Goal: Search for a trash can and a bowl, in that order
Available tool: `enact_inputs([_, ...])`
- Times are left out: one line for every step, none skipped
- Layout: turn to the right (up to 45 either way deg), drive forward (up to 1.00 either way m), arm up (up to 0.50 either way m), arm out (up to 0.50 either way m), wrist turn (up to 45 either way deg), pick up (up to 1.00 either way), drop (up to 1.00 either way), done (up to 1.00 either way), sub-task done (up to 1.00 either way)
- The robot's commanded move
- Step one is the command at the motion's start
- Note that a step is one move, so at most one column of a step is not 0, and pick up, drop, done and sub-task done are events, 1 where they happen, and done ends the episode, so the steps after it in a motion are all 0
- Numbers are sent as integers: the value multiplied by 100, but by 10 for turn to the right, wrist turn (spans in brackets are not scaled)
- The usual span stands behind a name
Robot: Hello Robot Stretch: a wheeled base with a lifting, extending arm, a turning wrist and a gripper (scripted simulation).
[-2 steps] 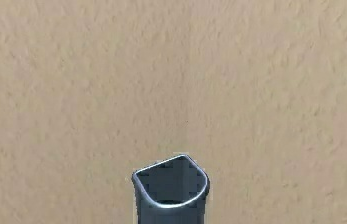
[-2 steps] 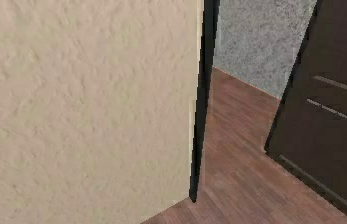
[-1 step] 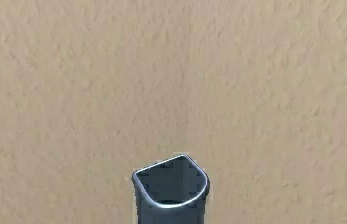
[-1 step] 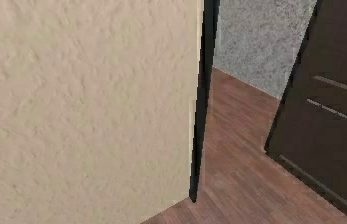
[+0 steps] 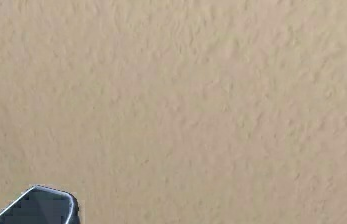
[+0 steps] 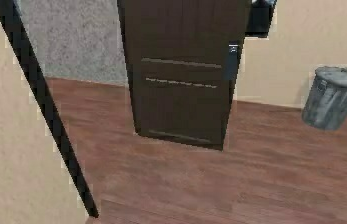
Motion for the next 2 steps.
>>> enact_inputs([450,0,0,0,0,0,0,0,0])
enact_inputs([450,0,0,0,0,0,0,0,0])
